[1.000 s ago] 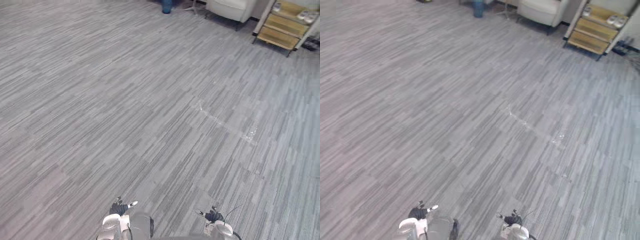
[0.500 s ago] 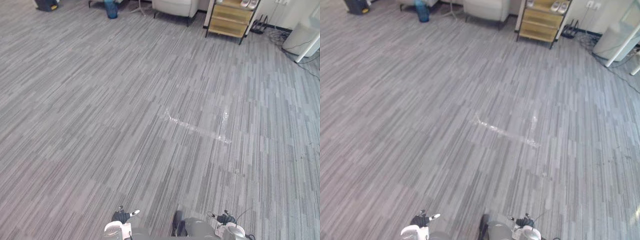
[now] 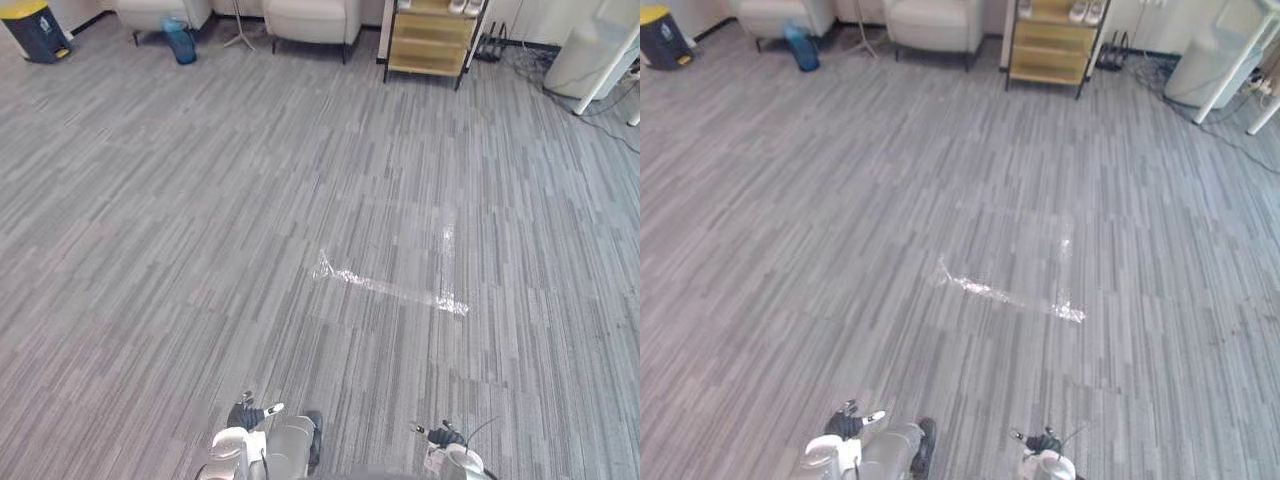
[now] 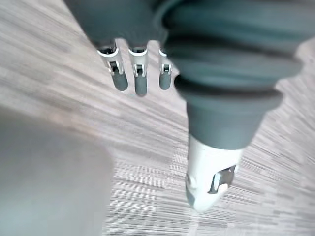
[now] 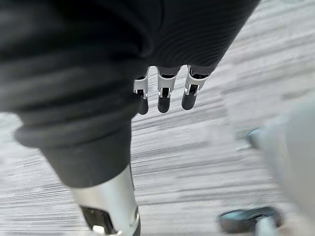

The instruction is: Pick up cushions and gather them together orderly.

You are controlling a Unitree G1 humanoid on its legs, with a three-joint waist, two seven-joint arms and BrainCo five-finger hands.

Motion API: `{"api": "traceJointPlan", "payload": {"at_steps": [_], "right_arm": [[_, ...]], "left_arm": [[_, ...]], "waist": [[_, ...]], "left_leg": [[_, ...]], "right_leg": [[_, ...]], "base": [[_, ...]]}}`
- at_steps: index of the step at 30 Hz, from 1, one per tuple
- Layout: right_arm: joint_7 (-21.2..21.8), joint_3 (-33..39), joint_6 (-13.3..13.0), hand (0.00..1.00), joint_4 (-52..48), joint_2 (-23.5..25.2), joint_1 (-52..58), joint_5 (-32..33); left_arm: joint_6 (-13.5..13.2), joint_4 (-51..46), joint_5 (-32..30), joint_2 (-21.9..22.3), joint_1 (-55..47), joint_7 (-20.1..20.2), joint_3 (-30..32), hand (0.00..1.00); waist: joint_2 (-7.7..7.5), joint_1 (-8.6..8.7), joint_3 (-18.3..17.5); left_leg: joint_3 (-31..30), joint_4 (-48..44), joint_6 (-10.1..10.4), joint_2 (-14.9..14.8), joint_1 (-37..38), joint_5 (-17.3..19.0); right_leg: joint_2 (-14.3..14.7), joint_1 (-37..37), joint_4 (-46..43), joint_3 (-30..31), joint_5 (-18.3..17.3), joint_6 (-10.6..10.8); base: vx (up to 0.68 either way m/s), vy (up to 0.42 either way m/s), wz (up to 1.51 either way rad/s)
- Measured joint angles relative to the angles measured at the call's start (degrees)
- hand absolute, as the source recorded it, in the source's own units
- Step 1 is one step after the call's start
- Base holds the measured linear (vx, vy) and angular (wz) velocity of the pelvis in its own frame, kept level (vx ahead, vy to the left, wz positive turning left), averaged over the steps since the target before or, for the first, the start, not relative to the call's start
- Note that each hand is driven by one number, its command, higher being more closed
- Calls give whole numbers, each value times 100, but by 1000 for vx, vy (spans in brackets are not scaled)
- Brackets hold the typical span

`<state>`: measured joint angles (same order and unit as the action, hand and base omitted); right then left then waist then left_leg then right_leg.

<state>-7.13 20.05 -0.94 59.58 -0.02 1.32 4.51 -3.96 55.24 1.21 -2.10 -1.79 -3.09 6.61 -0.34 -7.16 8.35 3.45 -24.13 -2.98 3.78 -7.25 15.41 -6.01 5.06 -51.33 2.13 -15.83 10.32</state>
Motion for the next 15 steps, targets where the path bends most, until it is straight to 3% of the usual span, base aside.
{"api": "traceJointPlan", "payload": {"at_steps": [1,2,4,5,7,8,9,10,11,12,14,15], "right_arm": [[13,-5,-6,0,-151,-38,67,-37],[23,-6,-6,0,-202,-51,103,-64],[47,-2,-12,0,-239,-104,98,-217],[62,-1,-14,0,-238,-124,90,-228],[98,0,-19,0,-228,-138,75,-227],[101,4,-30,0,-220,-152,27,-225],[98,4,-33,0,-167,-176,16,-223],[98,4,-34,0,-113,-181,30,-223],[106,56,-48,0,-31,-210,59,-191],[103,159,-43,0,24,-332,3,-222],[95,288,-28,0,49,-396,-6,-201],[92,220,-25,0,6,-425,-9,-196]], "left_arm": [[46,12,2,-1,-28,-7,1,0],[60,21,2,10,-26,-7,2,0],[61,63,7,46,4,-7,12,0],[60,72,6,61,2,-4,16,0],[51,131,6,59,5,-1,7,0],[50,199,5,50,-1,-3,-18,0],[46,255,0,-1,-23,-4,-106,0],[47,278,-1,-47,-27,-3,-117,0],[47,324,-11,-65,-61,-13,-92,0],[54,417,-17,63,-71,-16,-4,0],[44,395,-22,262,-60,-17,192,0],[61,391,-22,387,-30,-15,408,0]], "waist": [[-14,119,5],[-1,137,0],[101,191,32],[139,221,23],[152,251,20],[139,342,20],[101,405,14],[47,402,-7],[-34,437,-63],[263,418,-135],[487,436,-158],[602,463,-120]], "left_leg": [[-2,138,-27,50,436,139],[-4,240,-36,48,632,172],[-6,804,-36,-122,1399,180],[-12,994,-34,-277,1660,180],[-26,1153,-17,-487,1880,189],[-113,1201,13,-600,1985,206],[-265,1190,100,-624,2075,255],[-370,1178,160,-594,2153,289],[-668,1079,358,-591,2329,408],[-871,809,485,-839,2297,389],[-1072,-19,710,-975,1995,164],[-1174,-1253,785,-1017,1477,-431]], "right_leg": [[-184,347,-665,-256,-71,-186],[-246,480,-731,-403,-114,-293],[-292,880,-151,-1056,-313,-653],[-234,1070,444,-1393,-314,-728],[-63,1356,1386,-1448,-90,-811],[81,1514,2282,-1316,355,-806],[188,1486,3246,-1065,1021,-837],[190,1477,3589,-969,1356,-888],[163,1489,3584,-918,2171,-1118],[321,1502,3153,-1118,1788,-1226],[465,1404,2943,-1317,1365,-1277],[611,1111,3010,-1400,1116,-1395]], "base": [[505,44,11],[496,18,6],[497,-28,-1],[516,-70,4],[574,-120,13],[658,-203,32],[563,-211,33],[596,-287,36],[582,-275,20],[583,-279,22],[553,-265,18],[663,-323,17]]}}
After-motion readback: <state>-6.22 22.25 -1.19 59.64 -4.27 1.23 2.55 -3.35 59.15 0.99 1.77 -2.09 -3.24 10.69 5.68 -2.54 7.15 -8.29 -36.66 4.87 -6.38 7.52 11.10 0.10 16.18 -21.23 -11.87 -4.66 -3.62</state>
